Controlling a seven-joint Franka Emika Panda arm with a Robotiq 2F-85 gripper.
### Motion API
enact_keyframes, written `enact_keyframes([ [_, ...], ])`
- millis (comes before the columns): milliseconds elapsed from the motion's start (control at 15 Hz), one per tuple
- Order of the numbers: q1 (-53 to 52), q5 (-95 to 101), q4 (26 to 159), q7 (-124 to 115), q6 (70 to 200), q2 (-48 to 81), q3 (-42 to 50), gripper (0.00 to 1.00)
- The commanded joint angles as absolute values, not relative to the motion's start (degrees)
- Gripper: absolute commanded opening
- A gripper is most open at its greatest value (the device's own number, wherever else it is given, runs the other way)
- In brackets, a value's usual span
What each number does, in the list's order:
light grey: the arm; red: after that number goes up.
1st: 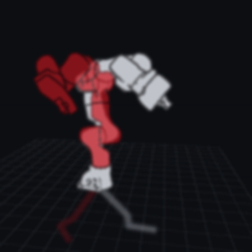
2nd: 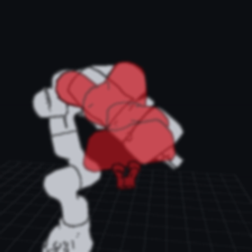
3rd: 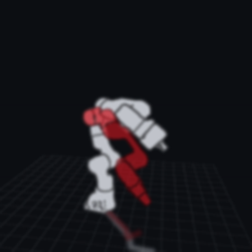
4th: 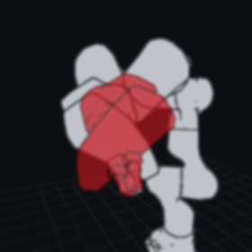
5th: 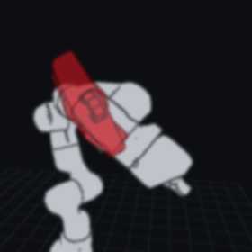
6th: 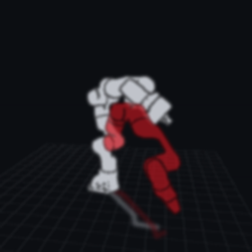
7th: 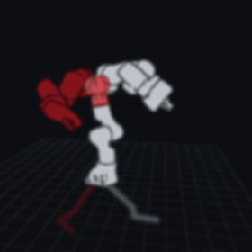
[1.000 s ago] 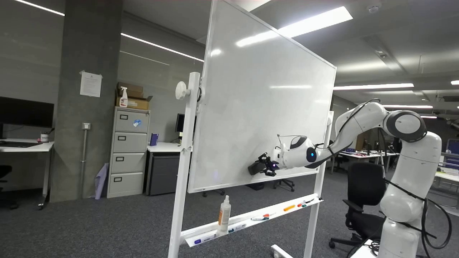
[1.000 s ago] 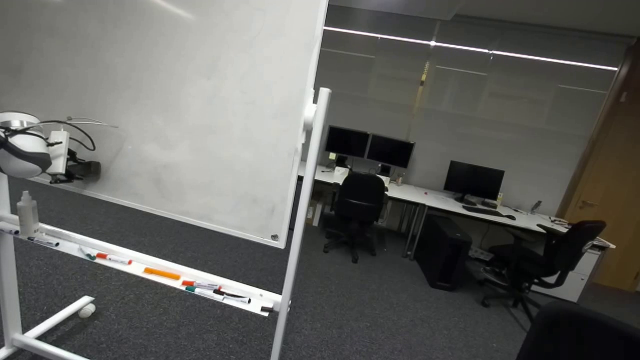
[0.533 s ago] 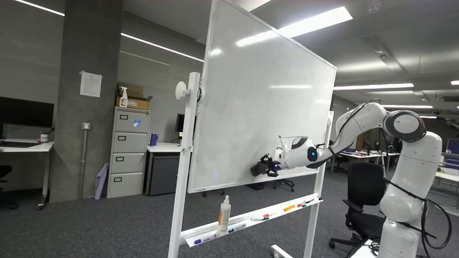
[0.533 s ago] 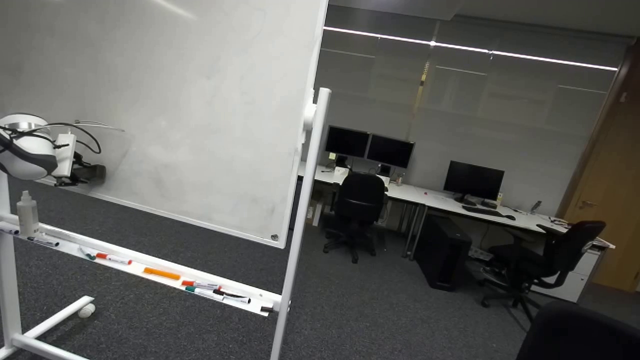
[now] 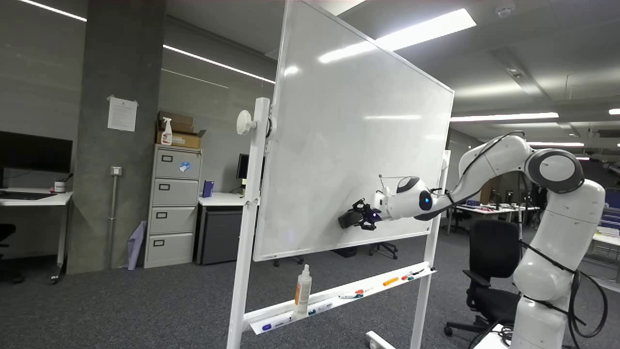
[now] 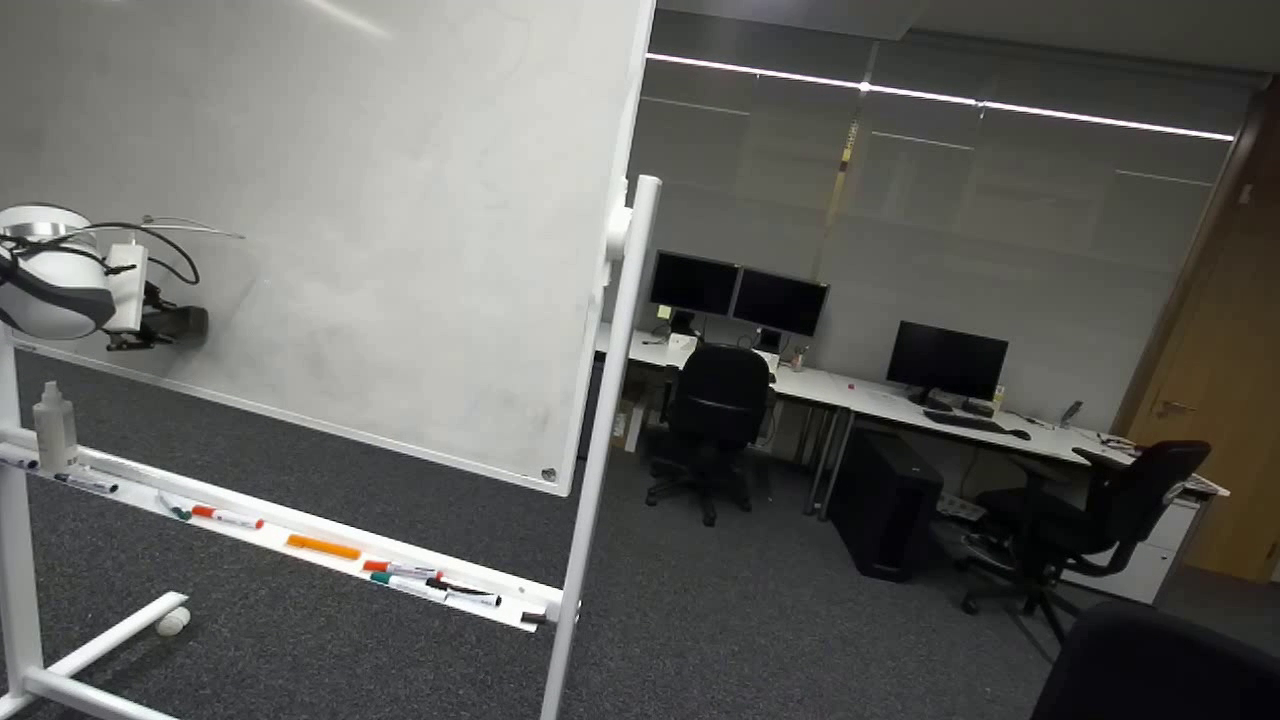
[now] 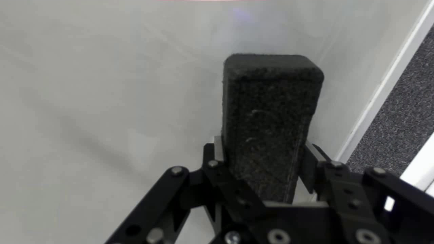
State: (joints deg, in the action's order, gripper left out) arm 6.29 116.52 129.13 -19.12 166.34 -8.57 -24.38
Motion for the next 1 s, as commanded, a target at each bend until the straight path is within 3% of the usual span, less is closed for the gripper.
enact_keyframes([
  [0, 7.11, 118.1, 123.22, -17.07, 165.95, -10.59, -23.53, 0.3],
  [333, 5.61, 119.6, 121.16, -20.28, 167.92, -13.23, -23.54, 0.3],
  [933, -6.59, 121.9, 115.23, -36.88, 186.4, -13.41, -24.89, 0.3],
])
